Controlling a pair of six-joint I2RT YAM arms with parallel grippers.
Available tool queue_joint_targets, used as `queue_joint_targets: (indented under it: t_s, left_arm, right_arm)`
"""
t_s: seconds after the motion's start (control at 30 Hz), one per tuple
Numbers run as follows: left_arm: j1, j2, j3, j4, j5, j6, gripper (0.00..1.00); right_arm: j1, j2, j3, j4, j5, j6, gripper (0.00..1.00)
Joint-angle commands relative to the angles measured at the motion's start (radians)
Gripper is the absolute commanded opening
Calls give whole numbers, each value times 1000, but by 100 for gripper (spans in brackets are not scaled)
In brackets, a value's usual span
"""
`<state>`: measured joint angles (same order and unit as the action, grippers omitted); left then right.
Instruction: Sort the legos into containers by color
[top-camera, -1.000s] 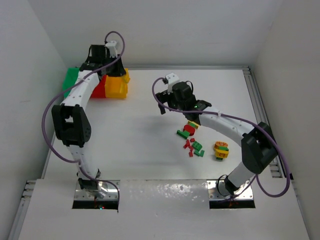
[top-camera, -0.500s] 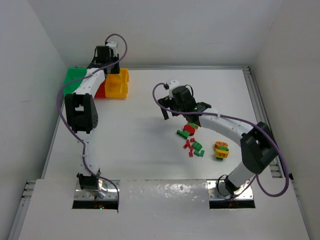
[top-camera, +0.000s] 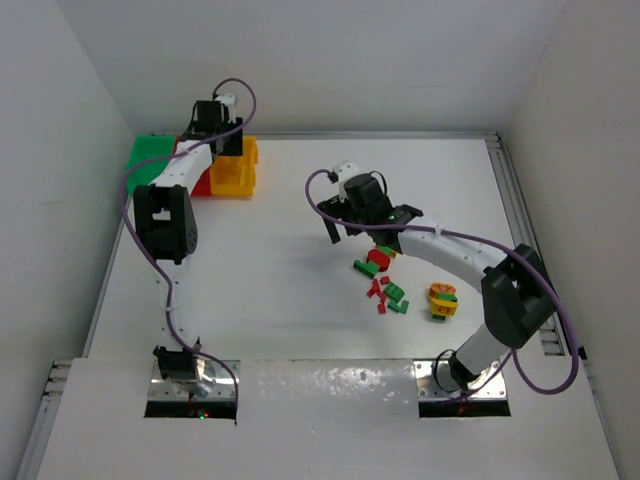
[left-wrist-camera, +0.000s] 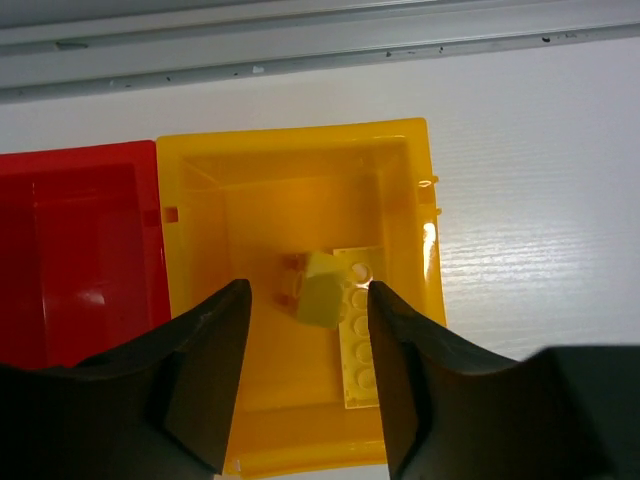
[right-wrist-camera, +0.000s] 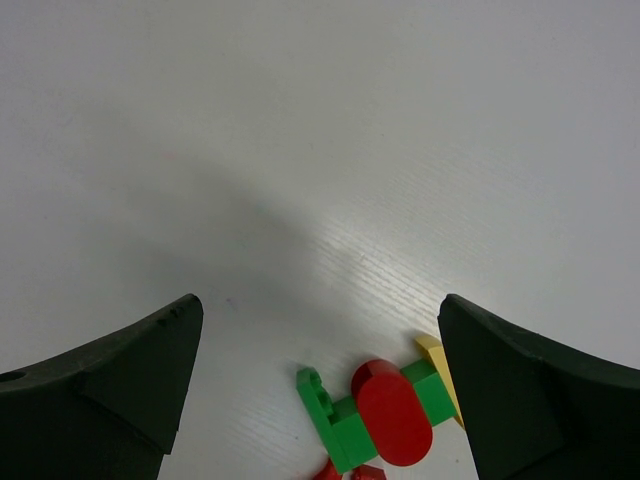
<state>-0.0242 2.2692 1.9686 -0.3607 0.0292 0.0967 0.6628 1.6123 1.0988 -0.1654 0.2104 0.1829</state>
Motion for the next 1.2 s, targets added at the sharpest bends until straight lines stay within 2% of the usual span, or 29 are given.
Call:
queue_joint_targets:
  t_s: [0.0, 0.1, 0.23, 0.33, 0.37, 0.43, 0.47, 0.5, 0.53, 0.57, 0.6, 0.67, 0.7, 0.73, 0.8, 0.87, 0.9, 0.93, 0.97, 1.0, 1.03, 1.13, 1.17]
  left_arm:
    - [4, 0, 35, 29, 9, 11, 48]
    - [4, -14, 53, 32, 0, 24, 61]
    - [4, -37, 91, 14, -23, 29, 62]
    - [3, -85, 104, 14, 9, 28, 63]
    - [3, -98, 104, 14, 18, 17, 63]
    - [1, -143, 105, 2, 58, -3, 62]
    - [1, -161, 105, -6, 78, -8, 55]
    - [1, -195, 104, -29, 122, -11, 43]
    - [1, -210, 102, -43, 147, -14, 31]
    - [0, -244, 92, -81, 178, -11, 18]
    - [0, -263, 82, -101, 240, -6, 15]
    - [-9, -301, 34, -148, 303, 33, 14]
    - [-16, -341, 12, -197, 340, 52, 15]
    - [-29, -361, -11, -222, 348, 92, 22]
    - [-43, -425, -97, -265, 342, 124, 29]
    - [-56, -492, -192, -271, 331, 146, 33]
    - [-57, -516, -220, -271, 321, 146, 34]
    - [-60, -552, -267, -273, 314, 150, 35]
    - [-62, -569, -284, -276, 313, 152, 35]
    - [-65, -583, -298, -279, 310, 155, 36]
    - [-66, -594, -316, -285, 310, 156, 36]
    - [-75, -620, -332, -310, 316, 153, 37]
    - [-77, -629, -336, -311, 322, 153, 37]
  right_arm:
    - [-3, -48, 7, 9, 20, -13, 99]
    - [-3, -55, 9, 6, 18, -13, 99]
    - [-2, -77, 18, -6, 36, 1, 99]
    - [-2, -86, 53, -80, 92, 24, 99]
    - [-2, -84, 61, -106, 105, 38, 92]
    - [-8, -84, 81, -193, 127, 50, 66]
    - [-12, -94, 81, -245, 133, 73, 35]
    - [-17, -101, 79, -272, 139, 90, 22]
    - [-20, -112, 64, -292, 155, 107, 14]
    - [-28, -138, 55, -324, 158, 139, 12]
    - [-32, -153, 29, -339, 161, 154, 19]
    - [-46, -182, 3, -376, 156, 181, 50]
    - [-46, -204, -25, -387, 143, 176, 76]
    - [-49, -210, -36, -399, 126, 173, 81]
    - [-49, -209, -62, -448, 109, 174, 83]
    - [-49, -209, -80, -474, 87, 188, 37]
    - [-48, -216, -98, -480, 89, 200, 18]
    - [-49, -222, -117, -485, 95, 219, 9]
    - [-48, -232, -125, -491, 107, 227, 14]
    - [-49, -253, -129, -497, 122, 236, 29]
    - [-48, -262, -134, -508, 142, 253, 55]
    - [-54, -273, -116, -655, 274, 309, 79]
    - [-60, -270, -102, -695, 326, 337, 84]
